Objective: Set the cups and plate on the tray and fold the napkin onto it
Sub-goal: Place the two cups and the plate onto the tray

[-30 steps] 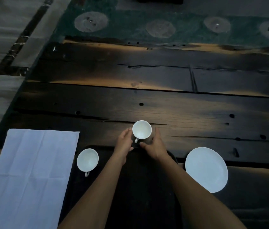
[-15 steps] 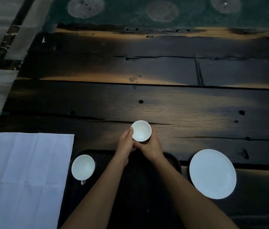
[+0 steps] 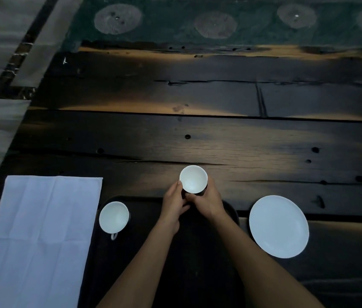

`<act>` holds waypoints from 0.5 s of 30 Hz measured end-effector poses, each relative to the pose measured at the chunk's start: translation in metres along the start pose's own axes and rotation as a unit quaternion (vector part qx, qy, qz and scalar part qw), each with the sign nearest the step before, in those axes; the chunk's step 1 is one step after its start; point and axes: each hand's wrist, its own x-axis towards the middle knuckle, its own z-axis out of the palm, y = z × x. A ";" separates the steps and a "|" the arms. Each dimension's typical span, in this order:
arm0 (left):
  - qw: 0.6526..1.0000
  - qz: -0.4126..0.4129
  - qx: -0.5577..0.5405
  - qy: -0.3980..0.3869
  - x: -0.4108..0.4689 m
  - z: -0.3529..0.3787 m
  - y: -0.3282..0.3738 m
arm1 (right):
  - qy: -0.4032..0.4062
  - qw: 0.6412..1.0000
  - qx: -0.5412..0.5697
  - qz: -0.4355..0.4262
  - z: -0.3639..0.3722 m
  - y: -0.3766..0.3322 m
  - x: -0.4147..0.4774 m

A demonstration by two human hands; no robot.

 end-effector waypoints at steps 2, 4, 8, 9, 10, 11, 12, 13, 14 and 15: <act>1.000 0.006 -0.008 -0.004 -0.009 0.001 -0.007 | 0.003 1.000 -0.001 -0.004 -0.005 0.004 -0.010; 1.000 0.004 -0.020 -0.006 -0.021 0.001 -0.015 | 0.011 1.000 -0.008 -0.008 -0.012 0.009 -0.022; 0.999 0.001 -0.047 -0.001 -0.042 0.001 -0.032 | 0.023 0.999 -0.021 -0.017 -0.022 0.018 -0.051; 0.999 0.000 -0.051 0.000 -0.046 0.002 -0.037 | 0.027 0.999 -0.019 -0.018 -0.023 0.023 -0.057; 0.999 -0.001 -0.052 -0.001 -0.050 0.002 -0.043 | 0.032 0.999 -0.020 -0.014 -0.023 0.027 -0.064; 0.999 -0.002 -0.050 -0.001 -0.054 0.002 -0.048 | 0.037 0.999 -0.022 -0.007 -0.022 0.032 -0.070; 0.999 -0.003 -0.049 0.000 -0.056 0.002 -0.053 | 0.042 0.999 -0.021 -0.001 -0.021 0.036 -0.075; 0.999 -0.004 -0.046 0.001 -0.059 0.001 -0.058 | 0.045 0.999 -0.018 0.004 -0.020 0.042 -0.080; 0.999 -0.005 -0.043 0.003 -0.061 0.001 -0.063 | 0.047 0.999 -0.016 0.010 -0.020 0.047 -0.084; 0.999 -0.006 -0.039 0.003 -0.063 0.000 -0.068 | 0.046 0.999 -0.017 0.016 -0.020 0.051 -0.086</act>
